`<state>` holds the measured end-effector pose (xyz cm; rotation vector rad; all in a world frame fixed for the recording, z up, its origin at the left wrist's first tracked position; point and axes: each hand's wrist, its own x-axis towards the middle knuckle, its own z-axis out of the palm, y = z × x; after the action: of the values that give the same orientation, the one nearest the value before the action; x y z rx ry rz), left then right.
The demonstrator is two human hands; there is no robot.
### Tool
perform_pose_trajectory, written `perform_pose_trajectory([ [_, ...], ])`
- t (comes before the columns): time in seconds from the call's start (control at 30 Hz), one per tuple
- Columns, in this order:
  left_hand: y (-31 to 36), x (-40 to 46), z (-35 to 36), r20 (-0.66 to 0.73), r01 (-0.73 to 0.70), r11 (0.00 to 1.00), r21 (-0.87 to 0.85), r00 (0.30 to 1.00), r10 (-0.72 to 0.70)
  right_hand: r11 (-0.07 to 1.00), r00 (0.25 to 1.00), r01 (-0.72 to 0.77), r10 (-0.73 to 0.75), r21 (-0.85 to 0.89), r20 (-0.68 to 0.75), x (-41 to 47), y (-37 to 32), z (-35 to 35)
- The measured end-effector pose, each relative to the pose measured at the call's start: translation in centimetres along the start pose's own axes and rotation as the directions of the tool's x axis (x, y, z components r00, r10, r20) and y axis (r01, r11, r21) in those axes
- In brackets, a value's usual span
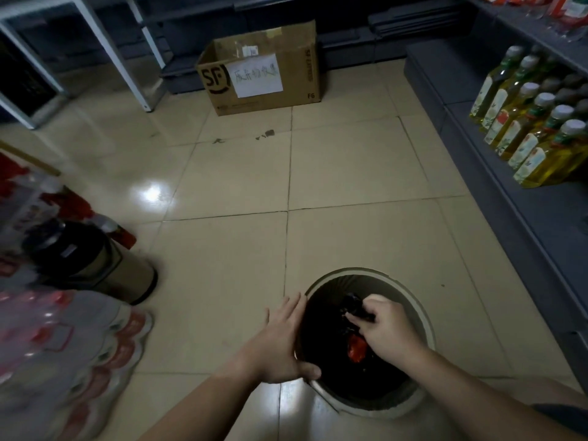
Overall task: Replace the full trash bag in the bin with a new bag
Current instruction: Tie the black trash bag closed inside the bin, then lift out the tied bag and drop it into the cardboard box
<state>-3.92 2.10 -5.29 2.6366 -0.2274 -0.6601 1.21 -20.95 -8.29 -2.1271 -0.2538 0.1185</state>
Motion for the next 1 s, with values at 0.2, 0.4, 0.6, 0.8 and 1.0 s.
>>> perform_pose_trajectory([
  [0.2, -1.5, -0.1, 2.5, 0.028, -0.018, 0.994, 0.108, 0.999, 0.015, 0.999, 0.999, -0.038, 0.037, 0.033, 0.008, -0.2, 0.3, 0.0],
  [0.4, -2.4, 0.2, 2.9, 0.018, -0.030, 0.995, 0.095, 0.999, 0.028, 1.000, 1.000, -0.010, 0.010, -0.002, 0.015, -0.6, -0.8, -0.5],
  [0.6, -1.2, -0.1, 1.7, 0.063, 0.041, 0.996, 0.074, 0.997, -0.046, 1.000, 0.999, -0.010, 0.010, 0.007, -0.049, -0.4, -6.3, -3.7],
  [0.8, 4.9, -2.2, -7.3, 0.128, 0.180, 0.964, -0.195, 0.979, -0.157, 0.993, 0.993, -0.112, 0.111, -0.040, -0.045, -0.2, -15.7, -10.5],
  [1.0, 12.5, -8.5, -22.4, 0.094, 0.091, 0.958, -0.274, 0.993, -0.068, 0.989, 0.988, -0.143, 0.141, -0.029, -0.071, 1.8, -31.8, -19.7],
])
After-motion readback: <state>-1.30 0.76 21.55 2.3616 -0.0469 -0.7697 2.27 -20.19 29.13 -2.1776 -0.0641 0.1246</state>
